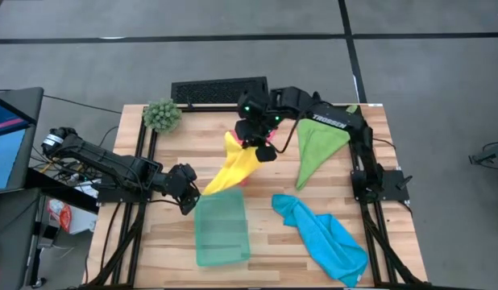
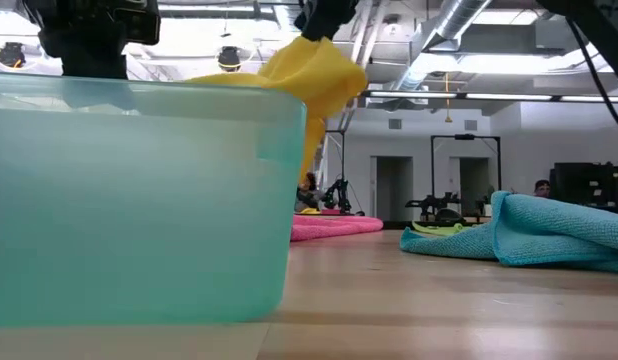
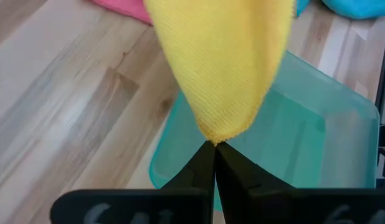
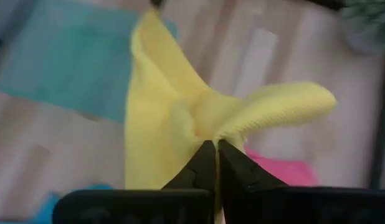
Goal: Fold microfiber towels
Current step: Fold the yellow towel
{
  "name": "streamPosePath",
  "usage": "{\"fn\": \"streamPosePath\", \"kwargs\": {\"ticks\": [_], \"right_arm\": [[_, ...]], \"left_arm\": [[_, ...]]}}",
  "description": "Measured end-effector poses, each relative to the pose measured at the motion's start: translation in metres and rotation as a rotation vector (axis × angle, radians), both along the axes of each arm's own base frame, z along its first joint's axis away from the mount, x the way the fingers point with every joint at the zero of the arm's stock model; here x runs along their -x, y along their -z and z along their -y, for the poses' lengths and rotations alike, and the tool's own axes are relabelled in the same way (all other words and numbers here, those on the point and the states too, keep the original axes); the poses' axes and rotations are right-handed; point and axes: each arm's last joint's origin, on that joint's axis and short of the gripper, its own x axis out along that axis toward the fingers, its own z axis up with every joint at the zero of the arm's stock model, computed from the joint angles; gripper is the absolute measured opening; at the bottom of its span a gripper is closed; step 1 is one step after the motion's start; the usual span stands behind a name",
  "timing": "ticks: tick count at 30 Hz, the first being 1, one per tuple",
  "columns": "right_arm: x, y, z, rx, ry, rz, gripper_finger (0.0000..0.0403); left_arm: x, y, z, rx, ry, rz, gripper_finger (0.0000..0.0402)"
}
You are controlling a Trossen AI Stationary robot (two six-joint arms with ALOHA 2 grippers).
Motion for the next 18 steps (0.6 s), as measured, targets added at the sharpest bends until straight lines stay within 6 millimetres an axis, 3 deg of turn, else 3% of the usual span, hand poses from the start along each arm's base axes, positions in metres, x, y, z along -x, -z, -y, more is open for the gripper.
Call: {"fn": "streamPosePath", "kwargs": {"ticks": [10, 18], "right_arm": [[-0.005, -0.012, -0.021, 0.248, 0.050, 0.075, 0.0039], [0.002, -0.012, -0.032, 0.184, 0.109, 0.018, 0.0057]], "left_arm": [[0.002, 0.002, -0.008, -0.124, -0.100, -0.015, 0.0000], [0.006, -0.004, -0.040, -0.354, -0.224, -0.119, 0.0000]]}}
